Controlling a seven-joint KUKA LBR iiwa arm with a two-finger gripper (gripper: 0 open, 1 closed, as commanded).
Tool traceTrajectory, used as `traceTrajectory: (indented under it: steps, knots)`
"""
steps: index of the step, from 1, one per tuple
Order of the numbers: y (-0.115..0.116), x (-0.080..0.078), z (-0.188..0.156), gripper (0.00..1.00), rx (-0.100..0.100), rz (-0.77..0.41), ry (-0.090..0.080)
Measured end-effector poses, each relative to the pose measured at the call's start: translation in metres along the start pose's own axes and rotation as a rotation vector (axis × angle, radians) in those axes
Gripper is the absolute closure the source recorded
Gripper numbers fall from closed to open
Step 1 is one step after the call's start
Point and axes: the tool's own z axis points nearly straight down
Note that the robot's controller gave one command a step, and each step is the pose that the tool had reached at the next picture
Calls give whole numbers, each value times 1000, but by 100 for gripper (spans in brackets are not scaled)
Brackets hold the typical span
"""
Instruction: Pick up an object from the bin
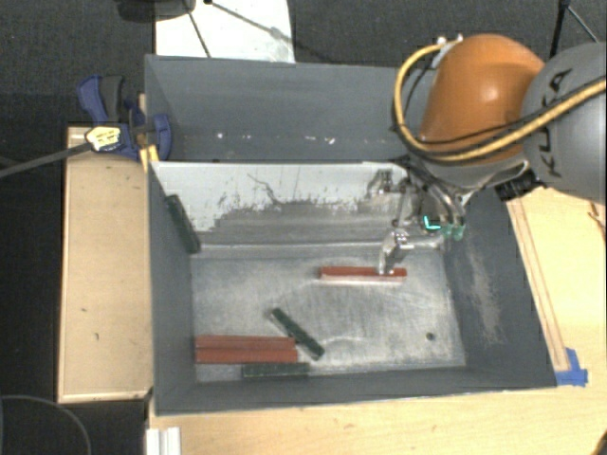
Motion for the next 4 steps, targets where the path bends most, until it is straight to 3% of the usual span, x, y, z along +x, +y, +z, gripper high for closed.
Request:
traceTrajectory:
  steps: [1,2,3,4]
  knots:
    - [0,-1,-4,0,0,1,-8]
    - [0,-3,47,0,0,0,-14]
    - [-10,-4,148,100,0,-115,-20]
    - [-10,-4,148,100,0,-115,-20]
